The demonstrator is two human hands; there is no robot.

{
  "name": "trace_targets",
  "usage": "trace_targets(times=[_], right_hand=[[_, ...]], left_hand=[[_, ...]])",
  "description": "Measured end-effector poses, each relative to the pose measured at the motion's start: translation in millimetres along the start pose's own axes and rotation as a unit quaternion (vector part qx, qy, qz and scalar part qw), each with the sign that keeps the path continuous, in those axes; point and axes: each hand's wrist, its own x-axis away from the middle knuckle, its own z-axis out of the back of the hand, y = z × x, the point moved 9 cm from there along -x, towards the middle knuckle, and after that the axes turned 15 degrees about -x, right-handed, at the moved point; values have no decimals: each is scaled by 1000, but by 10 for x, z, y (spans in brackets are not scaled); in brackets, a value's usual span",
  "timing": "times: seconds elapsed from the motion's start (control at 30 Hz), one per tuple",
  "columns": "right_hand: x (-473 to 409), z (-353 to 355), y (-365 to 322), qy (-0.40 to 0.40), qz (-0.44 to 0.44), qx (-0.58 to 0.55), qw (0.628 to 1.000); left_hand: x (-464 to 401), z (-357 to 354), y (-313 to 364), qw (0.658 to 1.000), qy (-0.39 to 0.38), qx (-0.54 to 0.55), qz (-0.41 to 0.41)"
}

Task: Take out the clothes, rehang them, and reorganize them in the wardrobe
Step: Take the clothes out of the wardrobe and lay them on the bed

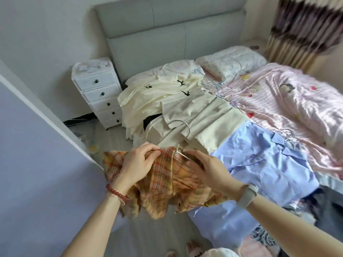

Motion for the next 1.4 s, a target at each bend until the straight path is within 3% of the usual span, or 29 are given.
trace_targets(times=[0.17,0.43,0.57,0.67,0.77,0.87,1.1,1.27,1.4], right_hand=[[234,584,96,113,-89,-42,989],[777,2394,429,340,-112,136,924],[857,3173,1013,401,-136,159,892],[885,3602,1771,414,-184,167,876],[888,3864,2629,394,-232,164,874],[883,3886,3469,366,-283,163,872],[933,3230,5176,210,-440,88,869],[1204,2562,5626,64,-496,65,864],[1129,2541,5541,47,-481,110,869]], left_hand=[[-343,-307,453,998,0,59,-21],[-1196,-738,2358,976,52,118,-173],[-1768,-1326,3178,979,26,82,-184],[-2124,-2068,3596,982,-43,1,-181],[-2172,-2965,3631,970,-163,-64,-171],[-1942,-3743,3248,946,-258,-144,-133],[-1668,-4743,2361,879,-374,-283,-80],[-1482,-5070,2088,842,-447,-297,-64],[-1559,-5022,2193,871,-415,-255,-72]])
